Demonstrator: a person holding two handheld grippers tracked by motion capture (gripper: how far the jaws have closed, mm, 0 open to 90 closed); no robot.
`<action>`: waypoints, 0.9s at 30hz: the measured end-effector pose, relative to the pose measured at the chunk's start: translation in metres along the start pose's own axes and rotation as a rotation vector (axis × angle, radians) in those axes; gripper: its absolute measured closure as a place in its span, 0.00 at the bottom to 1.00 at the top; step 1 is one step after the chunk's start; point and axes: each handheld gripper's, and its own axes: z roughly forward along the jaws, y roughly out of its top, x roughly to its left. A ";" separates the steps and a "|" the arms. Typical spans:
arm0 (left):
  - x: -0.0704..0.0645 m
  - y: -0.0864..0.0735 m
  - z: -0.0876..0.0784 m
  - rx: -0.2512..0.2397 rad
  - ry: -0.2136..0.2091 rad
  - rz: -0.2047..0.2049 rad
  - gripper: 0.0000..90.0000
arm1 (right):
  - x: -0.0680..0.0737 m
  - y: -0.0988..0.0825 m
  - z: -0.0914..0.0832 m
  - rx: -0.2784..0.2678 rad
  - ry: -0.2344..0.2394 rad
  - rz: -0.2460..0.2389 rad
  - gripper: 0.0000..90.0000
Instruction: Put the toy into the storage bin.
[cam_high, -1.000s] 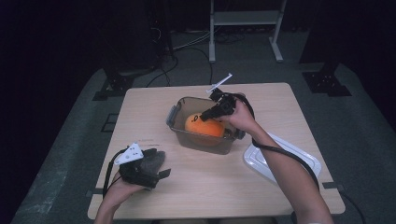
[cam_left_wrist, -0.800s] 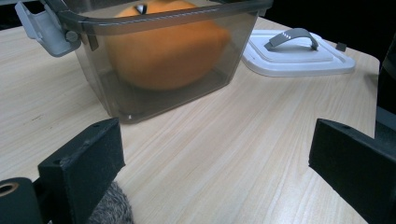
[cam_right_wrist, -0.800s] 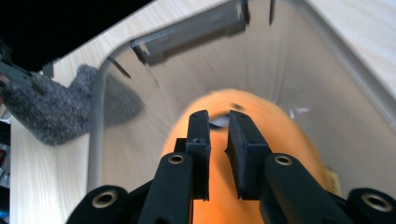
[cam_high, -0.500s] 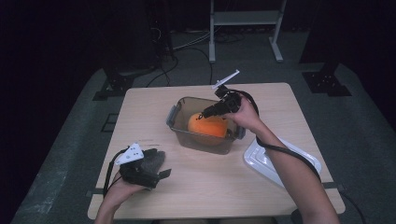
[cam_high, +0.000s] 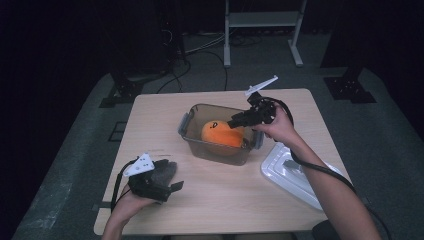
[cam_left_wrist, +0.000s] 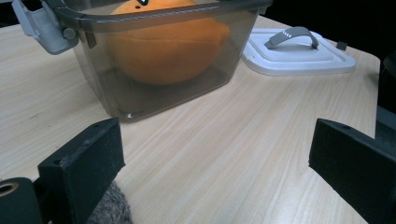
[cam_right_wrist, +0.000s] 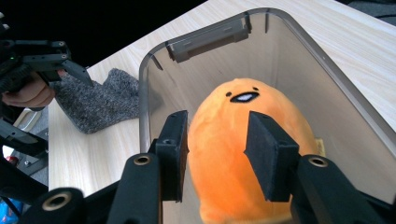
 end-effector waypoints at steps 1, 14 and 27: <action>-0.001 0.000 0.000 0.000 -0.001 -0.002 0.03 | 0.000 -0.002 -0.004 -0.003 -0.003 0.003 0.61; -0.001 0.000 0.002 0.005 0.000 0.002 0.03 | 0.004 -0.029 -0.051 -0.050 -0.038 0.001 0.53; -0.001 -0.001 0.003 0.012 0.000 -0.002 0.03 | 0.002 -0.062 -0.080 -0.086 -0.056 0.020 0.46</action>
